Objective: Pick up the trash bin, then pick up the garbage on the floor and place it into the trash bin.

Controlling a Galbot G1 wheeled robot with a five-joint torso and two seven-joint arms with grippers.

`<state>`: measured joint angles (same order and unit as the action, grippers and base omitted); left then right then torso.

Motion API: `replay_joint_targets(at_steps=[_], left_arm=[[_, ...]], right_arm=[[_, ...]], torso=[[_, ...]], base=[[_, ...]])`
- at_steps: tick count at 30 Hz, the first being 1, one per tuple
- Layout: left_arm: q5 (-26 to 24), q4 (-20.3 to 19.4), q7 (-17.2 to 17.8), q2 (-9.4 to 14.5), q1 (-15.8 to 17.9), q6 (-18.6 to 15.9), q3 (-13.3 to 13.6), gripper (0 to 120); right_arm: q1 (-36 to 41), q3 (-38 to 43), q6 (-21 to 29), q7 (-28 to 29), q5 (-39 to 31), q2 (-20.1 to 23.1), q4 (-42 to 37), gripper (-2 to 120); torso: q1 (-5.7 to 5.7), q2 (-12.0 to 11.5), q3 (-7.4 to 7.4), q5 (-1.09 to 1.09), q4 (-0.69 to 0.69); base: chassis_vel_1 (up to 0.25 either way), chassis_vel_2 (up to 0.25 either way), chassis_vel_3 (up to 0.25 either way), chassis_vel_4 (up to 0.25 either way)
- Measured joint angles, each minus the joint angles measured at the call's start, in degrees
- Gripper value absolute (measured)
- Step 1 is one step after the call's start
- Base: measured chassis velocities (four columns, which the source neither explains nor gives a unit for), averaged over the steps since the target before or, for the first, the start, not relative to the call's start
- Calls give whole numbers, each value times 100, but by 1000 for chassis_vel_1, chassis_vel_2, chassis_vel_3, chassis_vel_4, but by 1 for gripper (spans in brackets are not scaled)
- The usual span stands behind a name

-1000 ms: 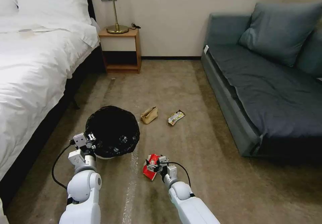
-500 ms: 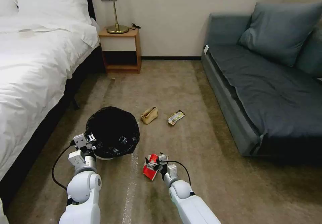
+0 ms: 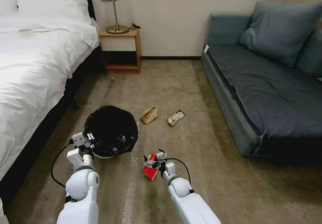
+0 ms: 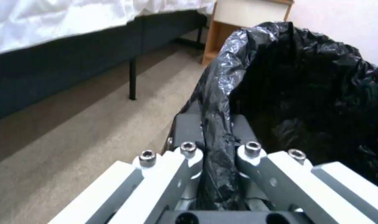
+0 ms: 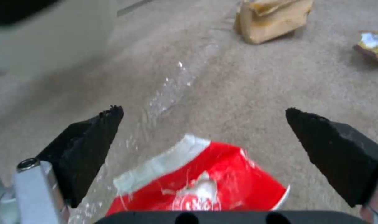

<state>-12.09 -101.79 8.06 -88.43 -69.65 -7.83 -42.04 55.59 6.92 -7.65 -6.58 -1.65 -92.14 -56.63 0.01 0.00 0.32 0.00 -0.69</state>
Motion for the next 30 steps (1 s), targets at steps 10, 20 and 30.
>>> replay_joint_targets(at_steps=[10,20,30], left_arm=[[57,-10,-10,-124,63,2,74,5],[194,-110,-13,-258,-30,39,81,5],[116,-136,-30,-192,-144,89,-29,5]], right_arm=[[-19,12,96,16,-98,1,86,100],[51,-156,190,192,-393,1,66,100],[-50,-379,298,496,-558,0,233,100]], torso=[[0,0,0,0,-1],[0,0,0,0,-1],[0,0,0,1,0]], base=[[0,0,0,0],[0,0,0,0],[0,0,0,0]])
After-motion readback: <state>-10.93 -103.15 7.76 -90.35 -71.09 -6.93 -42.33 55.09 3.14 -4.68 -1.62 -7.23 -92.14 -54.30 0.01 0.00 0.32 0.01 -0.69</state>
